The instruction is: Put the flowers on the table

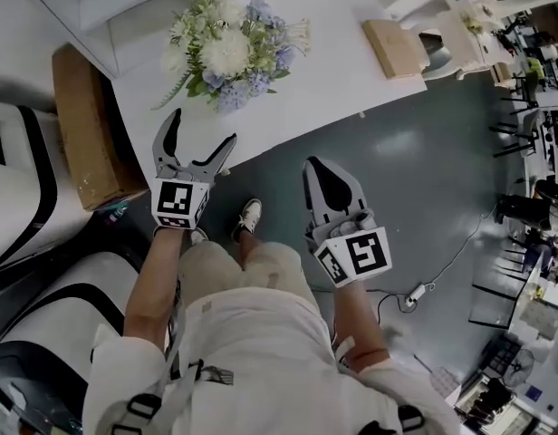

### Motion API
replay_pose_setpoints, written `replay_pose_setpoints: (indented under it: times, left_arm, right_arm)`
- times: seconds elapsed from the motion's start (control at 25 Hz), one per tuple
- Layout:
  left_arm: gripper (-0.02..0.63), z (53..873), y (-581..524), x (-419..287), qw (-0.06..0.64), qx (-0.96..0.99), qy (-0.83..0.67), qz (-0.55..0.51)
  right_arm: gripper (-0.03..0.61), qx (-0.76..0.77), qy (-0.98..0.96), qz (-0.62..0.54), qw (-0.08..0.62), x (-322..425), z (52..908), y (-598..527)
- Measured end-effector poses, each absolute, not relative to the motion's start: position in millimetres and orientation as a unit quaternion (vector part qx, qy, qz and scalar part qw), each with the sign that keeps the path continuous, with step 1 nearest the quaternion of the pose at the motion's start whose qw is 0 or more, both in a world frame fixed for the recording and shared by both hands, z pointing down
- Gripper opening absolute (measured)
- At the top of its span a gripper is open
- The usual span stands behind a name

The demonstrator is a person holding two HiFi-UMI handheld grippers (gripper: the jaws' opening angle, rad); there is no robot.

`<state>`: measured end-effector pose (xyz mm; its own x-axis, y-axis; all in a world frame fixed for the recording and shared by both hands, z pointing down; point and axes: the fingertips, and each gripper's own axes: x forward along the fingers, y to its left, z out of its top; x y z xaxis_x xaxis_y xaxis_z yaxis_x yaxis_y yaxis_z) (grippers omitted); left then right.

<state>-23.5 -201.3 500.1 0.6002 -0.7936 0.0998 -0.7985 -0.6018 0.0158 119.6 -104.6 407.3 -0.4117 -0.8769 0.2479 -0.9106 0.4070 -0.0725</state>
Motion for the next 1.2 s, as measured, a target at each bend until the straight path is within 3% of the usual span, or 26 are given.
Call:
replay_pose_setpoints:
  times: [0.44,0.64,0.72,0.88,1.0,1.2]
  left_arm:
    - [0.461,447,-175,-80,0.04,0.874,-0.481,0.059]
    - [0.323,417,-168,-110,0.04,0.863,-0.501,0.05]
    - [0.204,405,-164,-120,0.033,0.859,-0.508,0.052]
    - [0.054,375,-157,-140,0.012,0.848,-0.528,0.045]
    - [0.017,348,-153,-159,-0.006,0.835,-0.549,0.035]
    - [0.014,300,-146,-193,-0.03,0.815,-0.578,0.006]
  right_arm:
    - [0.009,0.537,-0.839,0.071,0.06,83,362,-86]
    - [0.009,0.535,-0.841,0.06,0.051,72,348,-85]
    - [0.009,0.534,-0.842,0.057,0.046,70,345,-86]
    - [0.009,0.528,-0.846,0.061,0.036,69,337,-89]
    - [0.009,0.523,-0.85,0.062,0.03,74,331,-94]
    - [0.009,0.53,-0.846,0.046,0.022,92,313,-109]
